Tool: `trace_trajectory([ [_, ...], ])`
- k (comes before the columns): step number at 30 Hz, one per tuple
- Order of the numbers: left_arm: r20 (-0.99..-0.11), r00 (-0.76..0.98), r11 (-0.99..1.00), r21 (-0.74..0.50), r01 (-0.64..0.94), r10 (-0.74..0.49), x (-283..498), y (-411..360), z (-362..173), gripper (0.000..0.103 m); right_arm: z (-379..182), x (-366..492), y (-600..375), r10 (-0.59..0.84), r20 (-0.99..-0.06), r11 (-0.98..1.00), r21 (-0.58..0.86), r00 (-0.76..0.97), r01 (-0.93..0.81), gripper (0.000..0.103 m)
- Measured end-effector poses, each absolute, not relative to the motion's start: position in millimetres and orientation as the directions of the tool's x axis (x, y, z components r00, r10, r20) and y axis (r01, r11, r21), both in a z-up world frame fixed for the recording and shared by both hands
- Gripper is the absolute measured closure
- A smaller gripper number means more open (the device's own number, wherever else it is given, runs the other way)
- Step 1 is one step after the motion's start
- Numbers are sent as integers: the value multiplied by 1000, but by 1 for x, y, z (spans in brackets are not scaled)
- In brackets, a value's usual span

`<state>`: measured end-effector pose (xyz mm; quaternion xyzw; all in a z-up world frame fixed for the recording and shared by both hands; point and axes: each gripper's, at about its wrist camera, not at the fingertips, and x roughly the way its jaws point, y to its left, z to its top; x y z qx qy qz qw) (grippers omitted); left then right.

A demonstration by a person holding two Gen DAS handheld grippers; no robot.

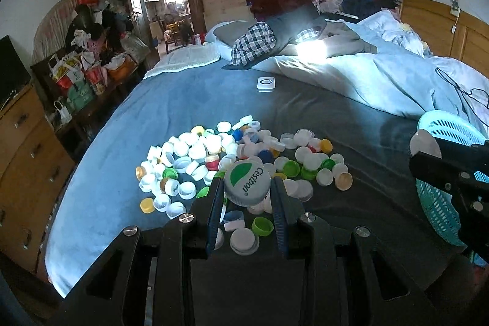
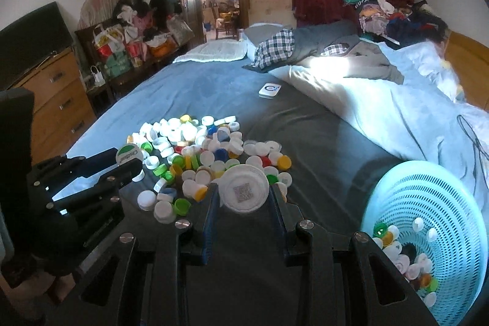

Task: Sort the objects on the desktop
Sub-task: 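Carry both held caps over the blue colander basket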

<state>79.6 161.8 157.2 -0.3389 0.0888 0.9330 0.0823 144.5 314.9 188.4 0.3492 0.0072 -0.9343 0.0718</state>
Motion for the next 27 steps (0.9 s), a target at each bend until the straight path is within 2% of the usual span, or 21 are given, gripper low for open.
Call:
trace_trajectory([
  [15, -623, -772, -952, 145, -268, 123, 82, 199, 172, 77, 203, 163, 354, -89, -621, -996, 46, -779, 77, 68],
  [27, -621, -763, -927, 152, -344, 181, 84, 249, 181, 77, 218, 174, 413, 7, -598, -999, 32, -802, -33, 68],
])
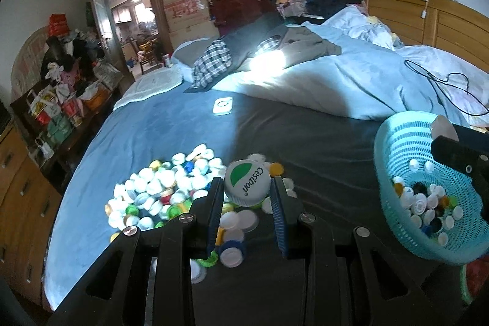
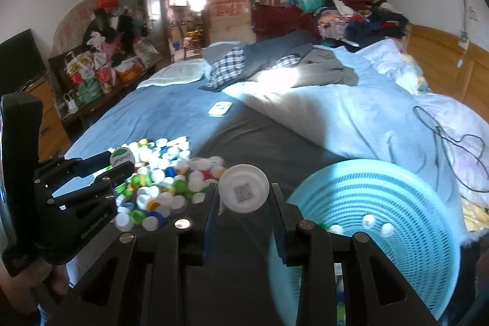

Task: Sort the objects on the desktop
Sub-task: 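Carry both held caps over the blue colander basket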

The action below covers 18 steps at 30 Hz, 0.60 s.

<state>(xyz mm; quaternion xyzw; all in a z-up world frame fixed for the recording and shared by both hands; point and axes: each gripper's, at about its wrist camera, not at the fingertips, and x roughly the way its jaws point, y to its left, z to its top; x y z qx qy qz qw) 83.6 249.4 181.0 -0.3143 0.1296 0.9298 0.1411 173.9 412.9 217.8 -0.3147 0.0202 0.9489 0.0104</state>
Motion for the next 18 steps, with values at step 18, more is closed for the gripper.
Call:
trace_trajectory([
  [18, -648, -698, -851, 145, -505, 304, 88, 351, 191, 77, 216, 196, 507, 128, -619, -979, 46, -775, -198, 68],
])
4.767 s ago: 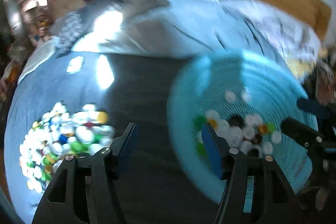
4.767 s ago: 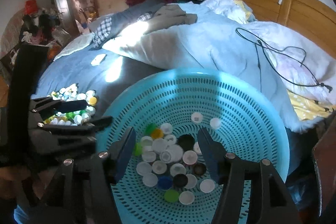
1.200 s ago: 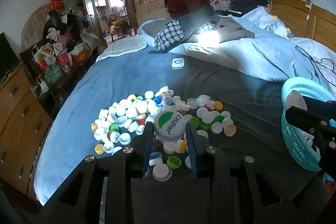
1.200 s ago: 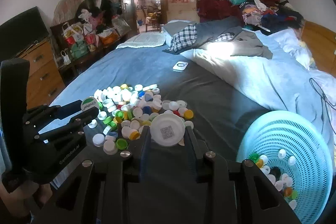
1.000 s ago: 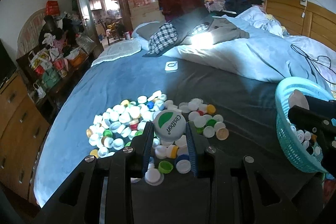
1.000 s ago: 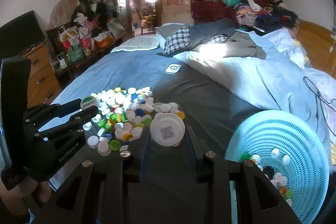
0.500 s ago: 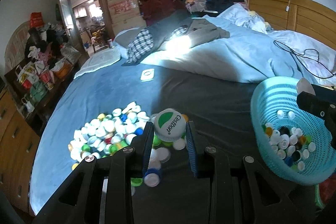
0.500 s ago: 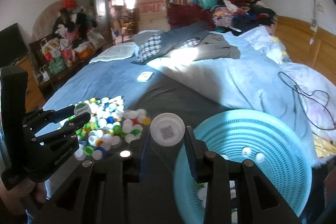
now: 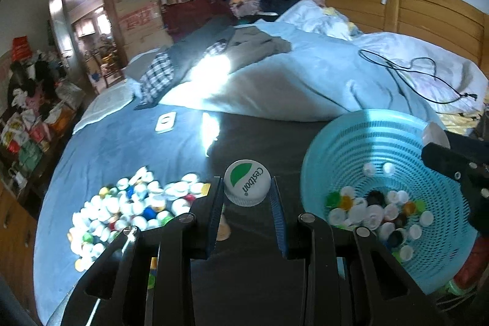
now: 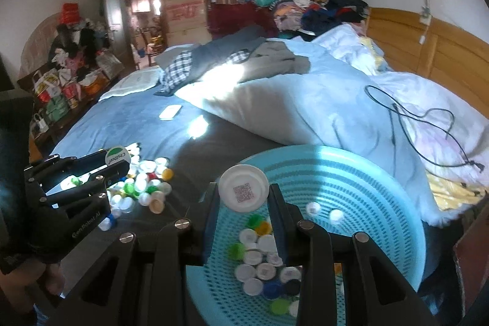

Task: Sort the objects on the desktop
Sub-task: 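Carry both held caps over the blue colander basket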

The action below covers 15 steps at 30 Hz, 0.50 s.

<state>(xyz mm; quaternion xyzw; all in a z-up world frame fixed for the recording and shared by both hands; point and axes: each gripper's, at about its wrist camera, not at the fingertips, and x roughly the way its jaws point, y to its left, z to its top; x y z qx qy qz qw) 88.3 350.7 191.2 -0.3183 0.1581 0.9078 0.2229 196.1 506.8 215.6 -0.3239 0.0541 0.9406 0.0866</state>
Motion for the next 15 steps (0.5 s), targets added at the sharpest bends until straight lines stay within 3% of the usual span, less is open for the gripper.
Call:
trace_trajectory([
  [15, -803, -494, -702, 138, -698, 333, 109, 444, 152, 77, 191, 208, 554, 155, -693, -961, 61, -704, -271, 68],
])
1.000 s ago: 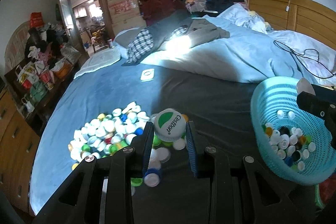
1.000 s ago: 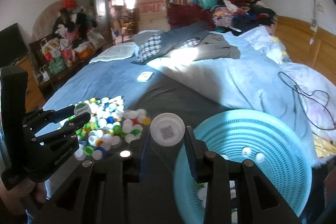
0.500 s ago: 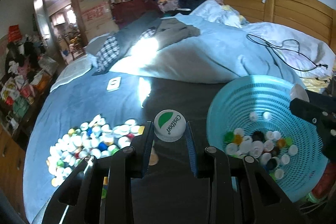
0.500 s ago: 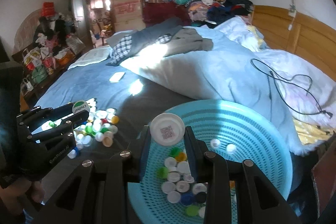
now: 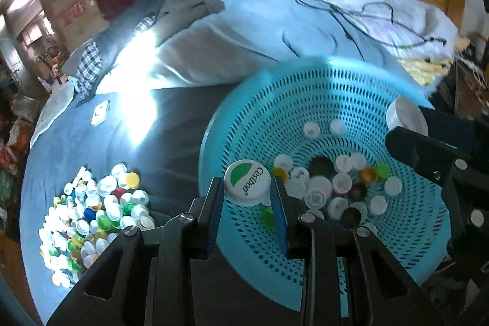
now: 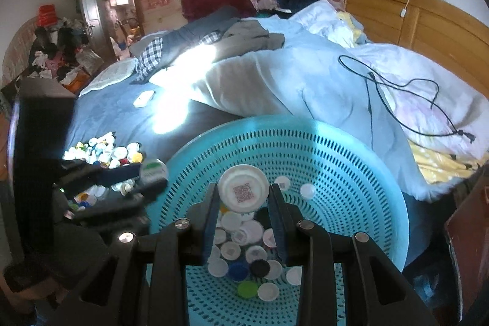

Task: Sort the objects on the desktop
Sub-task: 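Carry both held caps over the blue colander basket, then open both tools to drop the caps into the basket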

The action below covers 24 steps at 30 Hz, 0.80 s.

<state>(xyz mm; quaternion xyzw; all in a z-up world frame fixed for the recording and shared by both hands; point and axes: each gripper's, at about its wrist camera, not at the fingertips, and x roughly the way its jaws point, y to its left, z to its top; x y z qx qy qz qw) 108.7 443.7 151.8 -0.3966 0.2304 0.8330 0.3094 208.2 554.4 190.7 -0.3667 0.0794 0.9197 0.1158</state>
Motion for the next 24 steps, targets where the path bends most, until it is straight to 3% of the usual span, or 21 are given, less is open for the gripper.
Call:
trace_trajectory([
  [24, -820, -476, -674, 157, -722, 319, 118, 466, 147, 77, 177, 220, 559, 142, -710, -952, 93, -690, -291, 68],
])
